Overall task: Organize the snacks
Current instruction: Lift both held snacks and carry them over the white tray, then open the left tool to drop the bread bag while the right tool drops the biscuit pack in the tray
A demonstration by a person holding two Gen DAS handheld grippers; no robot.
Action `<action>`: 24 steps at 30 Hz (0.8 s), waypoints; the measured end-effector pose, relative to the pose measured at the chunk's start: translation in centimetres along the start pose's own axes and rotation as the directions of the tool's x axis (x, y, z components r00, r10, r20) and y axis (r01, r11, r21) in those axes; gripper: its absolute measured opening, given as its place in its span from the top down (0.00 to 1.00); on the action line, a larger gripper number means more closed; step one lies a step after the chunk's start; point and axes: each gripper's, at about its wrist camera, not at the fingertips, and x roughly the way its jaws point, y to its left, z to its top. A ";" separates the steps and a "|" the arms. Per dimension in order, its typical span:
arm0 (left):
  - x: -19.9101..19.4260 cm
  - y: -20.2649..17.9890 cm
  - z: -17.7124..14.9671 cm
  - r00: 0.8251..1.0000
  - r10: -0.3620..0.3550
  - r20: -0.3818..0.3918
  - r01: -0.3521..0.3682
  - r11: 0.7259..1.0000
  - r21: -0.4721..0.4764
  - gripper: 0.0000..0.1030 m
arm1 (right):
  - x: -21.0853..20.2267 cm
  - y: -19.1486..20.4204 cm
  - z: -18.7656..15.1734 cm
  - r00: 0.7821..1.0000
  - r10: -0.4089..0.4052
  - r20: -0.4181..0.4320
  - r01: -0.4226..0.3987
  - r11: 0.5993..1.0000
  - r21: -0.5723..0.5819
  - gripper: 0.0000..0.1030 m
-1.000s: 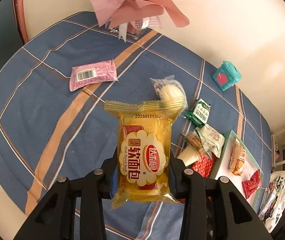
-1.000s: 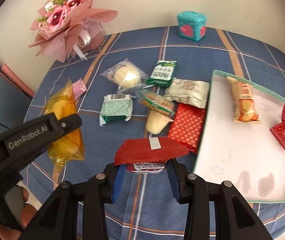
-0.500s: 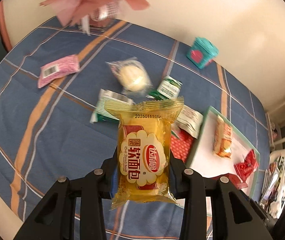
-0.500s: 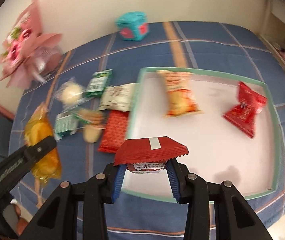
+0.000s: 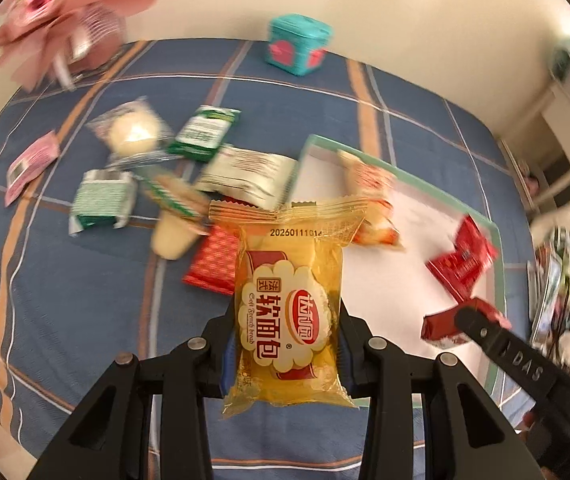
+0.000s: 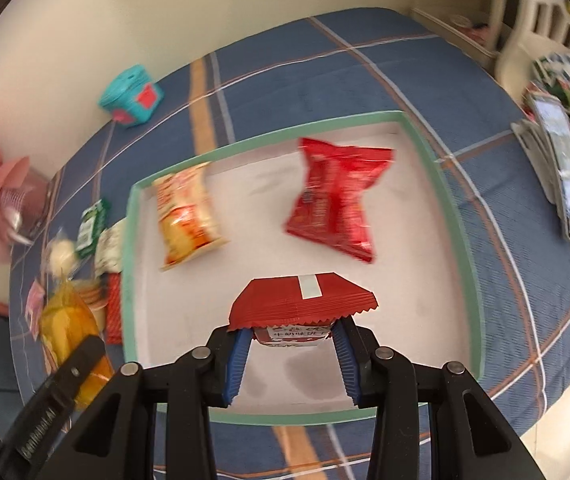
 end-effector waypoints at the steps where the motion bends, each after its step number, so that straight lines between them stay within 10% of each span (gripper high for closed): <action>1: 0.1 -0.7 -0.2 1.000 0.000 -0.002 0.000 1.000 0.018 0.61 | 0.0 -0.5 0.1 1.000 -0.005 0.001 0.005 1.000 0.013 0.59; 24: 4.3 -3.5 -1.0 0.998 0.023 -0.061 -0.016 0.993 0.113 0.60 | 1.5 -1.0 -0.1 0.999 -0.041 -0.034 0.041 0.999 0.006 0.59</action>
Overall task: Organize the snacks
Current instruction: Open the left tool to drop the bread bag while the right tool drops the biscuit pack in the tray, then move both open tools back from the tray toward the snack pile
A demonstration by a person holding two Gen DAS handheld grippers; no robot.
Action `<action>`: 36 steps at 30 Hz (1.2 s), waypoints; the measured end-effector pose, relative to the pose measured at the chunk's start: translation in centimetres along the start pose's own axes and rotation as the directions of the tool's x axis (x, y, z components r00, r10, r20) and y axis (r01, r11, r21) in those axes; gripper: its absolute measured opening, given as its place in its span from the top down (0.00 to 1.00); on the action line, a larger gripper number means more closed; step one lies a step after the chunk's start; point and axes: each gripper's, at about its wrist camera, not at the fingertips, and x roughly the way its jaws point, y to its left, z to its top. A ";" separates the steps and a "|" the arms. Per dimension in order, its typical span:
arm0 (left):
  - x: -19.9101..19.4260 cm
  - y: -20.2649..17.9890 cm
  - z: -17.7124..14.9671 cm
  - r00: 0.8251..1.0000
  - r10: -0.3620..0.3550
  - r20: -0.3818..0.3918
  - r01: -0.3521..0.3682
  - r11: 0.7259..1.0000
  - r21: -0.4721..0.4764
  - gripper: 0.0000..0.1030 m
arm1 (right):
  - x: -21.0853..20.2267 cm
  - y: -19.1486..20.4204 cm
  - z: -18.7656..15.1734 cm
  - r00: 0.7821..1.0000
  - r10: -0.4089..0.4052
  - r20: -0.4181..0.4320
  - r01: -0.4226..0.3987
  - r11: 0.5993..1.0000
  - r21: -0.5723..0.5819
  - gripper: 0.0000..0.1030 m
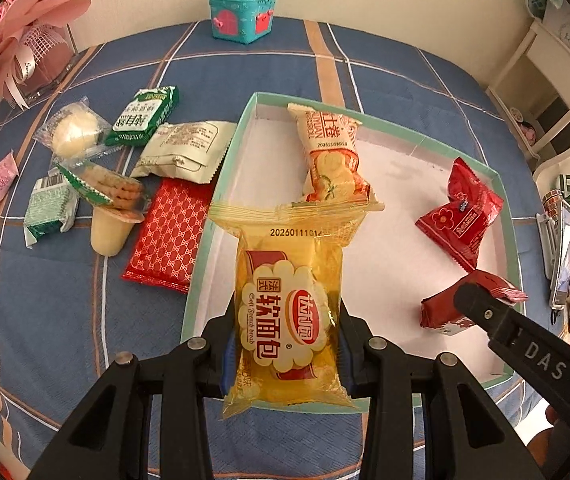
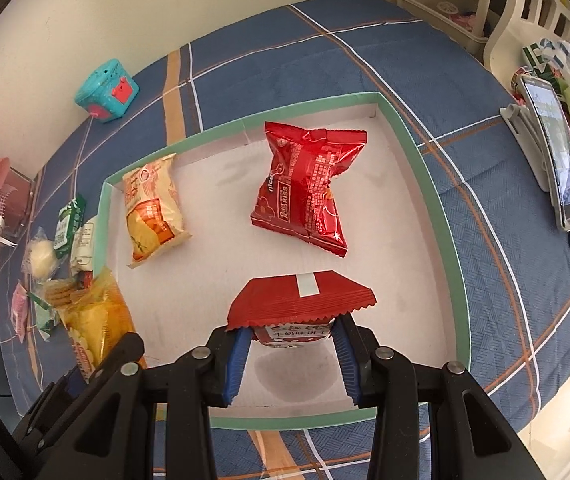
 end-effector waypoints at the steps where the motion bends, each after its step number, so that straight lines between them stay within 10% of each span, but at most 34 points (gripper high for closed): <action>1: 0.1 0.0 0.0 1.000 0.001 -0.004 -0.001 1.000 0.000 0.60 | 0.0 0.0 0.0 1.000 -0.001 -0.001 0.001 1.000 -0.001 0.59; 26: -0.2 0.3 0.3 1.000 -0.001 0.018 0.001 1.000 -0.005 0.43 | 1.3 0.8 0.4 0.999 -0.030 0.009 0.031 0.997 -0.066 0.57; 36: -0.5 0.9 0.3 0.999 0.019 0.028 -0.018 1.000 -0.016 0.38 | 1.6 0.9 0.4 0.999 -0.038 -0.002 0.037 0.997 -0.071 0.41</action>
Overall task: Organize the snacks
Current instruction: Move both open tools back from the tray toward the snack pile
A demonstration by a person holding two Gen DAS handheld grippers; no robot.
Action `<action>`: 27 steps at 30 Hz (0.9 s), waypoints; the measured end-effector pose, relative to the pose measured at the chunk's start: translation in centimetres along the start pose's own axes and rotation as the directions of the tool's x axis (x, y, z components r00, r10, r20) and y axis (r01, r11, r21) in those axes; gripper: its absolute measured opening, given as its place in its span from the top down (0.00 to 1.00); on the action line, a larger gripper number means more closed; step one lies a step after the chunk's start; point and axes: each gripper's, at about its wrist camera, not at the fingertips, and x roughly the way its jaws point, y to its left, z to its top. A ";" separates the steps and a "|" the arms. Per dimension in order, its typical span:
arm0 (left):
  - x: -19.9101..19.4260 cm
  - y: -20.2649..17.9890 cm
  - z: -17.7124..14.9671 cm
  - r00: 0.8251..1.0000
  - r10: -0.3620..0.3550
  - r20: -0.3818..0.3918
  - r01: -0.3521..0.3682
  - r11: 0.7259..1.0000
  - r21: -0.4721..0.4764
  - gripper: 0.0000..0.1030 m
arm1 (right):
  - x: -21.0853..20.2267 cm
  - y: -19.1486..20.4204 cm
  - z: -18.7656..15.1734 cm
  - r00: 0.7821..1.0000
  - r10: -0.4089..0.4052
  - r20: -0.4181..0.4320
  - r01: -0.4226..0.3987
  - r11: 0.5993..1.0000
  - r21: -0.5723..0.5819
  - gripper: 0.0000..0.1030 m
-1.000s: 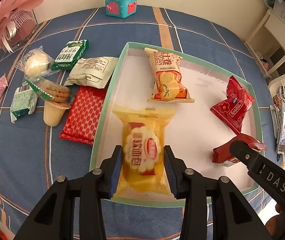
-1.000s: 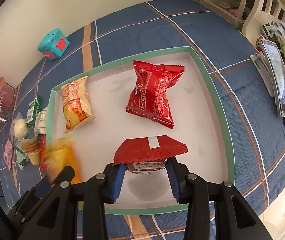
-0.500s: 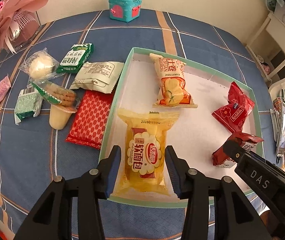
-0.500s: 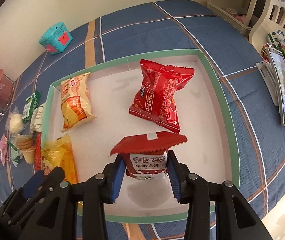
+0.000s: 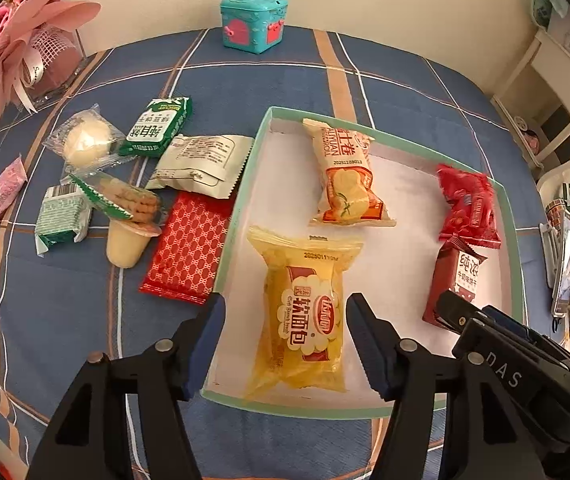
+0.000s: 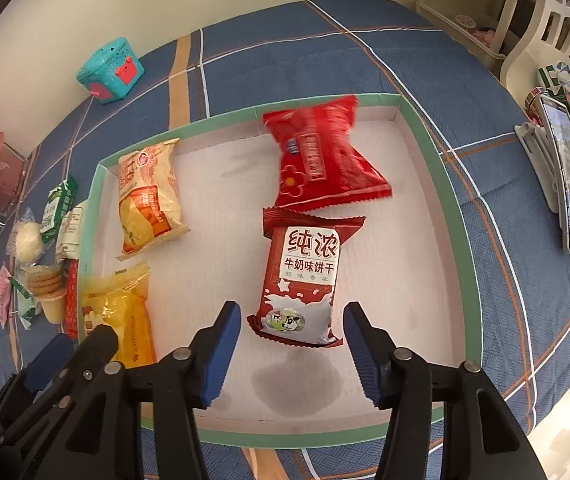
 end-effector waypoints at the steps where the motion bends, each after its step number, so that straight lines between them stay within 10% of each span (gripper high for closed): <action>1: 0.0 0.1 0.0 1.000 0.003 -0.001 -0.003 1.000 -0.001 0.38 | 0.0 0.0 0.0 1.000 0.000 -0.001 0.000 1.000 0.000 0.40; 16: -2.2 1.4 0.5 0.996 0.030 0.080 -0.028 0.999 -0.023 0.14 | -0.8 0.1 0.1 1.000 -0.003 0.018 0.003 1.000 -0.009 0.34; 27: -3.5 7.9 1.1 0.971 0.196 0.135 -0.165 0.964 -0.207 0.06 | -1.8 1.0 0.1 0.998 0.012 0.063 -0.010 0.999 -0.038 0.21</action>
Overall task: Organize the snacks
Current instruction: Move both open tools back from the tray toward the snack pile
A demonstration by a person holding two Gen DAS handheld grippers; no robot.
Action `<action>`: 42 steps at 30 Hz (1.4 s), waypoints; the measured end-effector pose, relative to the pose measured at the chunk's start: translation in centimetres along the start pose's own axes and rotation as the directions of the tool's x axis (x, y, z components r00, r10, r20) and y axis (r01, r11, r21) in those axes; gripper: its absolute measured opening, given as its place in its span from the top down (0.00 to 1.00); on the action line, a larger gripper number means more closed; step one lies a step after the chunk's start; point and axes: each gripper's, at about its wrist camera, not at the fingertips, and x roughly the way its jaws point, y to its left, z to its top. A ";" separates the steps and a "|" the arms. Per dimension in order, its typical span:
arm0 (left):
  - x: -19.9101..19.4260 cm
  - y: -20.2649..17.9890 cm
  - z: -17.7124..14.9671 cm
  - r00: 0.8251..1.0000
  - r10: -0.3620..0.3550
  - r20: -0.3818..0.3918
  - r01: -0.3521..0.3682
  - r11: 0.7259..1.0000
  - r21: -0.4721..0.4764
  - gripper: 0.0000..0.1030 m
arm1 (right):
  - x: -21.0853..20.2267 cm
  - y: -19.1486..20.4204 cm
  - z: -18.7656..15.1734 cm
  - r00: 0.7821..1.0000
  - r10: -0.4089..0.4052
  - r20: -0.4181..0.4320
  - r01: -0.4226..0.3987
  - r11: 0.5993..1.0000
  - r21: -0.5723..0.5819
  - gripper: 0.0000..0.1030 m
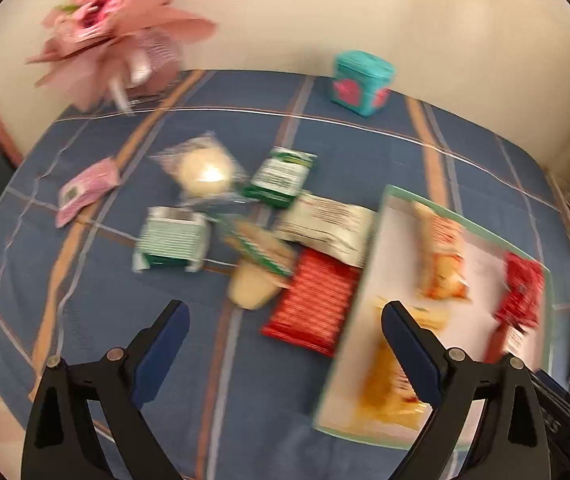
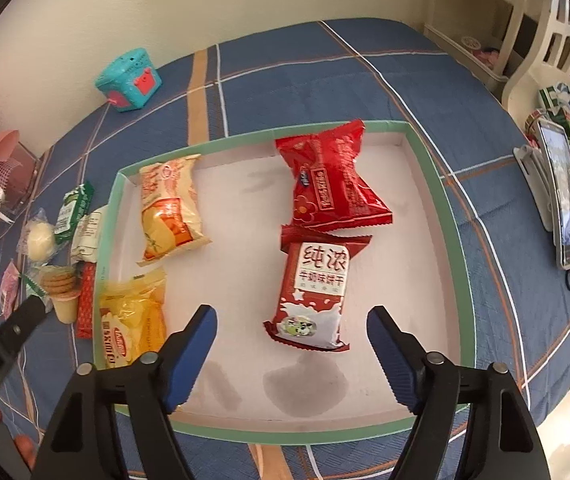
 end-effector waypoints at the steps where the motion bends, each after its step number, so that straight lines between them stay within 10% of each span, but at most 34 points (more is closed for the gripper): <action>1: 0.1 0.4 0.1 1.000 0.018 0.002 -0.018 1.000 -0.008 0.06 | -0.1 0.2 0.0 1.000 0.004 0.004 -0.004 1.000 -0.006 0.19; 5: 0.4 2.7 0.4 0.996 0.092 0.013 -0.092 0.995 -0.039 0.06 | -0.4 1.3 -0.2 1.000 0.024 0.016 -0.023 0.999 -0.033 0.00; 42: 2.5 18.4 1.7 0.970 0.228 -0.080 -0.241 0.946 -0.219 0.06 | -0.3 22.6 -6.6 0.985 0.174 0.006 -0.160 0.918 -0.363 0.00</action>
